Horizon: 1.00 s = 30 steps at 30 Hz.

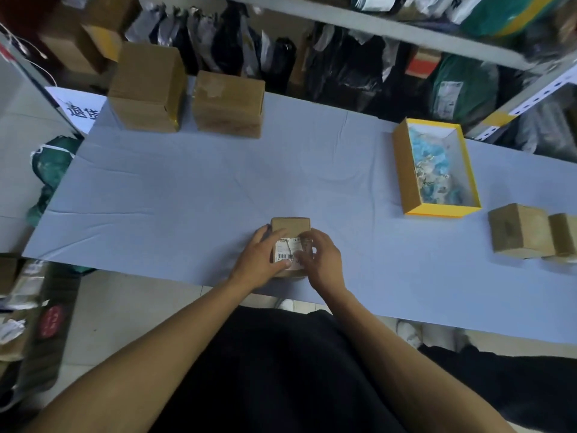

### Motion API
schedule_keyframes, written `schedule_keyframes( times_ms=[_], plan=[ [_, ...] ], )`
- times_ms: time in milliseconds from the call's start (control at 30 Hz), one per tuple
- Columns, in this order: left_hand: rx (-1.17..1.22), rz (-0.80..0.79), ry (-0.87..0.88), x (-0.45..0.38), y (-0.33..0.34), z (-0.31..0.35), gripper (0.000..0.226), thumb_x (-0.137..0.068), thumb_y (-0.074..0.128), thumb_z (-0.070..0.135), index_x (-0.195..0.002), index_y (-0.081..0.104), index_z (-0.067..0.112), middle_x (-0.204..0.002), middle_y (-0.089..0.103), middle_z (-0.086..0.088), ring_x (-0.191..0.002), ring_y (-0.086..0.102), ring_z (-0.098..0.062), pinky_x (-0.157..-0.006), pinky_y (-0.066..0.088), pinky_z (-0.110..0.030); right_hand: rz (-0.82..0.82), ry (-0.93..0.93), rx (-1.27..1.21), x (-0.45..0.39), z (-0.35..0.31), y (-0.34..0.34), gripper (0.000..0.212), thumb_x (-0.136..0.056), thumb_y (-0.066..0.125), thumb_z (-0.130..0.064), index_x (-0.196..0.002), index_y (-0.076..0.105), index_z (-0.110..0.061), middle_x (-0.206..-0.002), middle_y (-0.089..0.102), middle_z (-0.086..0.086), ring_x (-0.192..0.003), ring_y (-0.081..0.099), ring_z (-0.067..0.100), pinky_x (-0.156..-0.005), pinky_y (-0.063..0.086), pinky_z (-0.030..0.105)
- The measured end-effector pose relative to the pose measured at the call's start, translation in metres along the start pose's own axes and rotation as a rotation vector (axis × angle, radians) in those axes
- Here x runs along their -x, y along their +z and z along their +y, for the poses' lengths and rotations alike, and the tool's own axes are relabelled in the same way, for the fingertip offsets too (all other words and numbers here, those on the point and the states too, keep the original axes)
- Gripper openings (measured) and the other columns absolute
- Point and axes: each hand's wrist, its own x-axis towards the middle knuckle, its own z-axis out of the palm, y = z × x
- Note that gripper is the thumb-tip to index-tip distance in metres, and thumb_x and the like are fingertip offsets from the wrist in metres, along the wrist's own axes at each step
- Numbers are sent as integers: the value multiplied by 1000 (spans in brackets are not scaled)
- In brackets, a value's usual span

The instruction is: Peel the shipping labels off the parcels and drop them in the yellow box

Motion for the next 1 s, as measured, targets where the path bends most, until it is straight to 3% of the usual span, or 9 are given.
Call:
schedule_keyframes(
  times_ms=[267, 433, 767, 1000],
  plan=[
    [30, -64, 3, -9, -4, -5, 76, -79, 79, 27, -144, 41, 34, -156, 24, -2, -137, 37, -20, -105, 35, -26, -21, 12, -27, -3, 5, 2, 33, -77, 68, -13, -109, 66, -20, -121, 59, -2, -103, 59, 15, -89, 52, 40],
    [40, -76, -4, -11, -3, -7, 76, -78, 79, 28, -143, 41, 38, -156, 25, -2, -136, 38, -20, -107, 39, -32, -33, -4, 23, -3, 6, 0, 31, -81, 67, -15, -111, 66, -22, -121, 58, -3, -101, 58, 13, -87, 52, 37],
    [85, -56, 7, -12, -1, -8, 75, -76, 81, 26, -141, 45, 35, -152, 30, -1, -132, 42, -17, -106, 39, -28, -19, -23, 46, -4, 5, 0, 26, -82, 65, -16, -106, 67, -25, -113, 62, -9, -91, 60, 10, -81, 53, 33],
    [69, -42, 10, -13, 2, -11, 74, -77, 81, 30, -141, 45, 37, -152, 31, 0, -132, 42, -19, -104, 46, -36, -37, -10, 103, -6, 2, -2, 26, -82, 64, -13, -107, 67, -22, -116, 61, -7, -89, 58, 12, -75, 44, 23]
  ],
)
